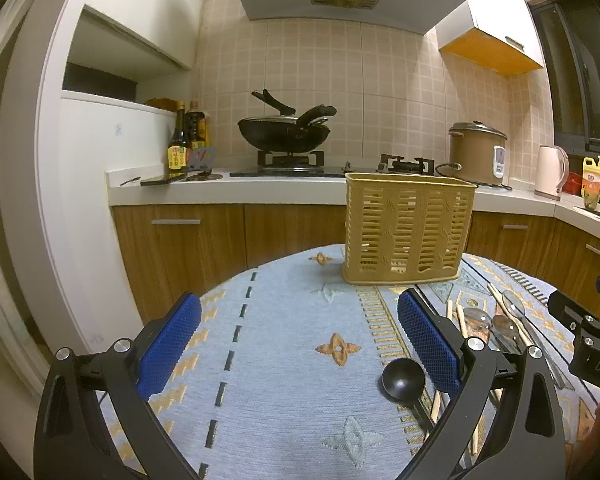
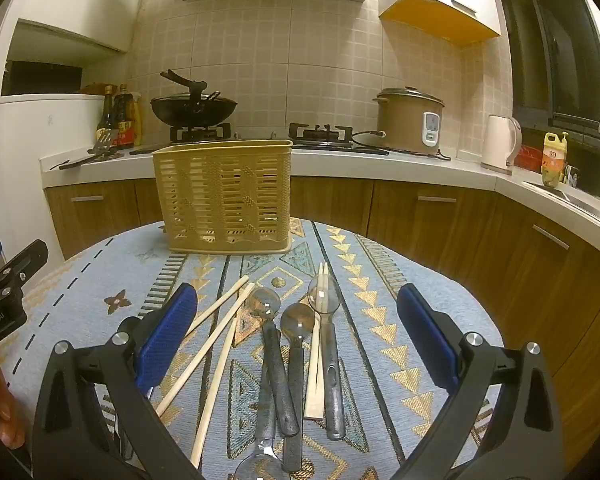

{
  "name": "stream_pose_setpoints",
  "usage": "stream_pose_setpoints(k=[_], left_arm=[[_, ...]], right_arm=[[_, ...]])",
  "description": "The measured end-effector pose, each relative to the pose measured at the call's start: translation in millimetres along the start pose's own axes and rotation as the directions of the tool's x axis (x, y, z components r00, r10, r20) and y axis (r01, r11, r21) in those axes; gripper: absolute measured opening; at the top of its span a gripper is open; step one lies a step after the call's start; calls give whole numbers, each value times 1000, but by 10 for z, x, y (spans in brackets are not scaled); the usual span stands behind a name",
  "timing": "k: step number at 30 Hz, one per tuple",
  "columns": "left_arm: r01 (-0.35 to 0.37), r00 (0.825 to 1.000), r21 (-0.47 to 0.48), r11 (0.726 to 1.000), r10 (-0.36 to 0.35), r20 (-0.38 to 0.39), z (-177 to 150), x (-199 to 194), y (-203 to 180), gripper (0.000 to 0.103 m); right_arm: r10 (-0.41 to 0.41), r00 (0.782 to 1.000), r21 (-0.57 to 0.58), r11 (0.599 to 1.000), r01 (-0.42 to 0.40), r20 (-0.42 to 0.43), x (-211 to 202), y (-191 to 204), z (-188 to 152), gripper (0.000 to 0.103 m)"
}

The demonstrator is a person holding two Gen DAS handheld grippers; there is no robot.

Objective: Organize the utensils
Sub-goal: 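Move the left tool toward the black ladle on the tablecloth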

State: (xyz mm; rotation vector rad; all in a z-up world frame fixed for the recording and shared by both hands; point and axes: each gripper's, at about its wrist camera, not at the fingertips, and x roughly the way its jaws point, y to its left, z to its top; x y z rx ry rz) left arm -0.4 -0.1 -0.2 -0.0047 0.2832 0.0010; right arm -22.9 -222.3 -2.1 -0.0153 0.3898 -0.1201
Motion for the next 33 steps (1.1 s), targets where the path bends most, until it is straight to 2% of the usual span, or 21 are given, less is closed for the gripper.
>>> stream_pose_setpoints(k=[11, 13, 15, 18, 21, 22, 23, 24, 25, 26, 28, 29, 31, 32, 33], left_arm=[[-1, 1000, -9, 1000, 1, -5, 2, 47, 31, 96], [1, 999, -25, 1000, -2, -42, 12, 148, 77, 96], [43, 989, -43, 998, -48, -139, -52, 314, 119, 95], [137, 950, -67, 988, -151, -275, -48, 550, 180, 92], [238, 885, -106, 965, -260, -385, -61, 689, 204, 87], [263, 875, -116, 958, -287, -389, -72, 691, 189, 87], [288, 855, -121, 950, -312, -413, -79, 696, 160, 86], [317, 843, -128, 940, -341, -415, -90, 677, 107, 86], [341, 824, -104, 934, -350, -446, -112, 685, 16, 86], [348, 795, -95, 933, -347, -497, -107, 720, -40, 85], [364, 757, -66, 929, -336, -560, -118, 741, -212, 75], [364, 742, -54, 930, -324, -587, -130, 760, -250, 74], [358, 702, -41, 933, -298, -647, -155, 852, -327, 70], [358, 688, -46, 933, -297, -662, -159, 865, -348, 68], [356, 675, -43, 933, -289, -679, -170, 894, -365, 62]], right_arm=[[-12, 1000, 4, 1000, 12, -10, 5, -14, -9, 95], [3, 1000, 3, 1000, -3, -24, 28, -15, -11, 95], [14, 999, 2, 1000, -14, -48, 67, -18, -11, 95], [11, 995, 14, 1000, -10, -99, 144, -36, -14, 95], [26, 982, 26, 999, -22, -185, 264, -68, -5, 95], [33, 978, 32, 999, -27, -206, 293, -81, -4, 95], [38, 971, 40, 999, -29, -234, 326, -105, -8, 95], [44, 967, 52, 998, -32, -251, 343, -136, -13, 95], [51, 964, 61, 997, -36, -260, 346, -161, -15, 95], [57, 961, 70, 997, -39, -272, 357, -193, -6, 95], [65, 951, 83, 996, -42, -304, 384, -279, 39, 92], [72, 946, 87, 995, -47, -317, 399, -313, 68, 90], [90, 932, 96, 994, -60, -351, 435, -398, 138, 81], [100, 925, 99, 993, -68, -368, 465, -425, 172, 77], [113, 914, 100, 992, -80, -390, 499, -457, 206, 68]])
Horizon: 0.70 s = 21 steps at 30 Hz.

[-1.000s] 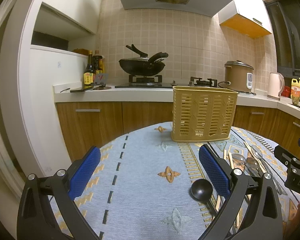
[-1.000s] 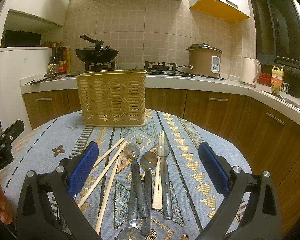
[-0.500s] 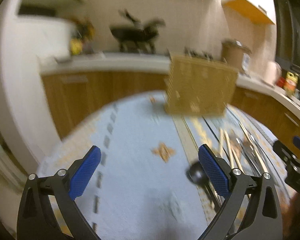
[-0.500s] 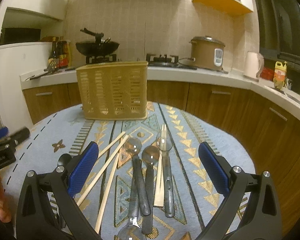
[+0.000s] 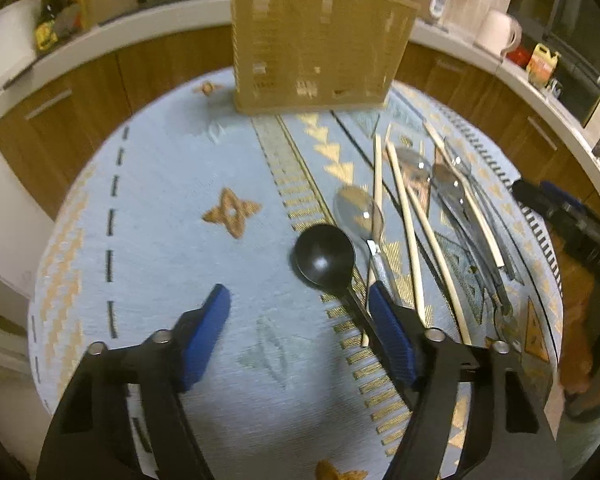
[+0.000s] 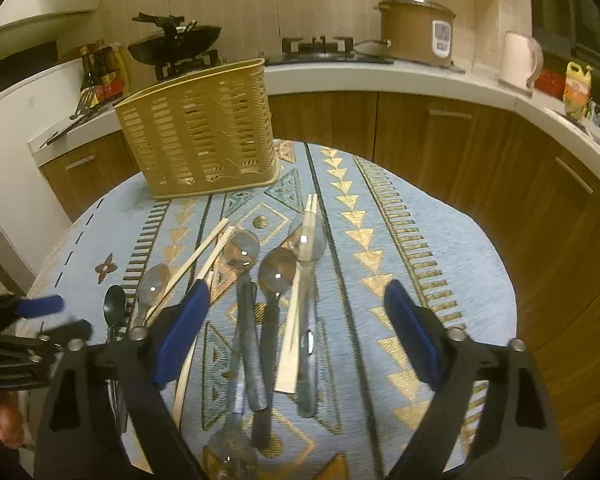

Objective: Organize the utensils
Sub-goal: 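Move the left tool toward the black ladle on the tablecloth, then grasp the black ladle handle with the left tool while the right tool grasps a clear spoon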

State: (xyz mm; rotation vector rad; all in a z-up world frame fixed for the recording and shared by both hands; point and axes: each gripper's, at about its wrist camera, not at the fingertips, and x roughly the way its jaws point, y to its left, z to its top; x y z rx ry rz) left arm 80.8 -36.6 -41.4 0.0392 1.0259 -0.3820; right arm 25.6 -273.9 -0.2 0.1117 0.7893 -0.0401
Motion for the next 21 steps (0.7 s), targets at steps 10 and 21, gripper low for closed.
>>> stream_pose_setpoints(k=[10, 21], left_arm=[[-67, 992, 46, 997, 71, -100, 105, 238, -160, 49], [-88, 992, 33, 996, 90, -85, 332, 294, 42, 5]], right_arm=[[34, 972, -38, 998, -44, -231, 295, -131, 296, 54], [95, 905, 55, 995, -79, -415, 858, -242, 569, 44]])
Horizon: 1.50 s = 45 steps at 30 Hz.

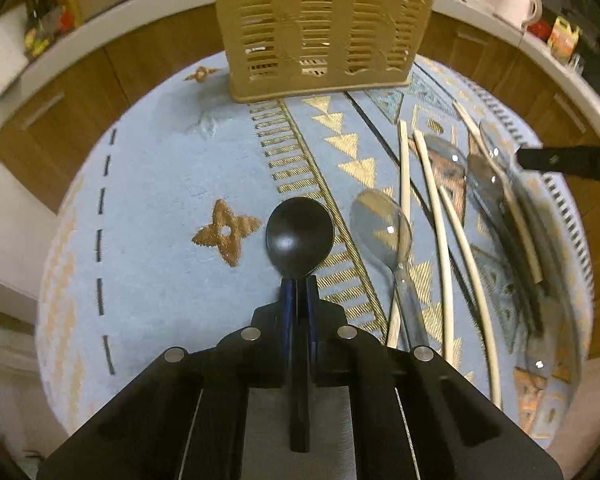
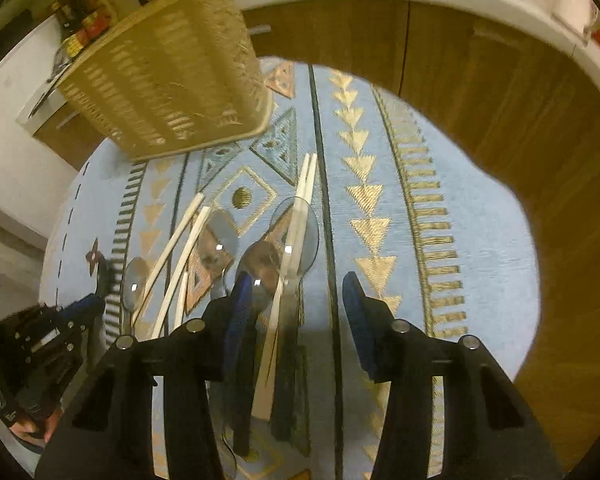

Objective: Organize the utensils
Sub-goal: 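Grasp the black ladle handle with the left tool while the right tool grasps a clear spoon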

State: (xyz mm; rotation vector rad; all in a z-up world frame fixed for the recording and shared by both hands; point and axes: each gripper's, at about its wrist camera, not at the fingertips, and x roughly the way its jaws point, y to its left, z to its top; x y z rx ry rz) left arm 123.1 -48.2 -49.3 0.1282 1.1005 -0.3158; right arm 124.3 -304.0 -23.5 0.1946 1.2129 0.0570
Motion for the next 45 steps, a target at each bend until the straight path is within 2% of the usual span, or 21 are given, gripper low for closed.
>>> stream_pose_setpoints(k=[3, 6, 9, 11, 12, 13, 17, 19, 23, 26, 29, 30, 34, 37, 39, 45], left_arm=[[-7, 1000, -38, 999, 7, 14, 70, -20, 196, 5], [56, 998, -109, 993, -55, 14, 129, -38, 470, 5], [85, 996, -136, 987, -84, 14, 145, -38, 656, 6], [109, 994, -137, 985, -108, 13, 130, -50, 739, 16], [118, 993, -135, 984, -117, 13, 129, -62, 777, 29], [118, 993, -134, 984, -116, 24, 137, -87, 816, 35], [133, 991, -160, 978, -129, 38, 252, -111, 857, 42], [133, 991, -157, 979, -129, 32, 353, -106, 854, 49], [33, 999, -112, 993, -37, -33, 495, 49, 717, 49], [-30, 995, -88, 996, 22, -96, 532, 214, 614, 47], [-80, 994, -70, 994, 74, -85, 563, 242, 511, 48], [-83, 993, -72, 994, 76, -88, 566, 240, 491, 47], [-68, 994, -73, 995, 62, -90, 589, 207, 437, 47], [-19, 997, -92, 996, 13, -71, 616, 127, 468, 50], [13, 998, -115, 993, -20, -60, 630, 91, 506, 52], [-29, 995, -98, 995, 19, -97, 637, 152, 525, 51]], right_arm=[[-18, 1000, 6, 1000, 19, -20, 104, 14, 91, 44], [-43, 999, 10, 999, 43, -9, 140, 52, 158, 44], [-62, 998, 1, 998, 62, -8, 176, 113, 192, 44], [-61, 998, 2, 998, 61, -22, 207, 141, 212, 44], [-69, 997, 2, 998, 69, -27, 217, 156, 222, 44], [-76, 997, 1, 997, 76, -28, 231, 158, 233, 44], [-91, 995, -4, 996, 91, -42, 289, 227, 286, 44], [-103, 993, -10, 995, 103, -51, 325, 262, 316, 44], [-144, 988, -26, 989, 143, -62, 381, 349, 354, 44], [-163, 984, -29, 986, 162, -69, 382, 433, 348, 44], [-177, 982, -40, 984, 174, -68, 385, 455, 355, 41], [-179, 982, -43, 983, 176, -67, 382, 473, 360, 37], [-135, 988, -16, 991, 134, -73, 363, 401, 385, 36], [-109, 991, -19, 994, 107, -73, 338, 373, 392, 37], [-121, 990, -36, 992, 118, -72, 343, 379, 388, 37], [-122, 989, -17, 993, 121, -87, 396, 368, 337, 37]])
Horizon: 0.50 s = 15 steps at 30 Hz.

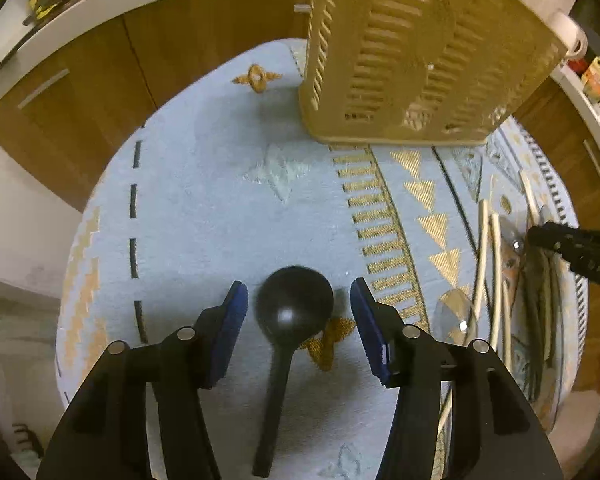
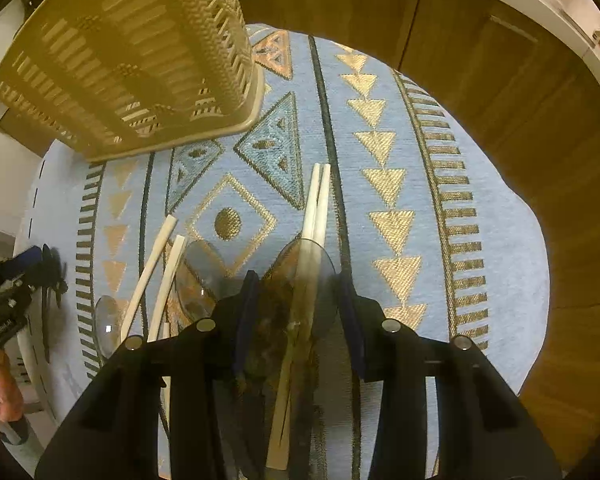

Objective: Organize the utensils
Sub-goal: 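Grasp the black ladle handle with the left tool while the right tool grasps a clear spoon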

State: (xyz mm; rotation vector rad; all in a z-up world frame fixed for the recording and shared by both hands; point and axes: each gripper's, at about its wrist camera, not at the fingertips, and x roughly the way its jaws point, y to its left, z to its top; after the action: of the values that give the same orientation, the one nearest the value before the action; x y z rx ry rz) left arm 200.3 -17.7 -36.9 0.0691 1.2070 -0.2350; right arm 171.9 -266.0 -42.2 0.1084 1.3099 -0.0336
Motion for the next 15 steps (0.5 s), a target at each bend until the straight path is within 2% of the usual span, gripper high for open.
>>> stream_pose_setpoints(k=[3, 5, 6, 8, 10, 12, 14, 15], left_arm=[[-51, 999, 22, 998, 51, 5, -4, 101, -58, 48], [-66, 998, 31, 997, 66, 16, -2, 110, -126, 40], [-82, 996, 37, 996, 81, 23, 1, 104, -152, 36], [-90, 995, 47, 995, 88, 41, -12, 97, -207, 36], [-91, 992, 47, 995, 86, 94, -34, 16, -226, 35], [-56, 986, 34, 998, 50, 160, -75, -143, -202, 35], [-12, 972, 23, 1000, 6, 236, -130, -371, -167, 35], [7, 958, 22, 1000, -14, 288, -143, -532, -162, 35]], right_arm=[[-5, 1000, -4, 1000, 5, -9, 17, 10, -44, 37], [-12, 1000, -11, 1000, 12, -8, 15, -18, -39, 36], [-14, 1000, -16, 1000, 14, -4, 10, 0, -41, 29], [-18, 1000, -24, 1000, 18, 10, -45, 11, -84, 29], [-25, 999, -36, 999, 27, 47, -118, 44, -125, 29], [-9, 997, -43, 999, 12, 76, -222, 47, -171, 29], [35, 990, -62, 998, -27, 139, -420, 76, -260, 28], [61, 982, -78, 996, -48, 179, -543, 91, -305, 28]])
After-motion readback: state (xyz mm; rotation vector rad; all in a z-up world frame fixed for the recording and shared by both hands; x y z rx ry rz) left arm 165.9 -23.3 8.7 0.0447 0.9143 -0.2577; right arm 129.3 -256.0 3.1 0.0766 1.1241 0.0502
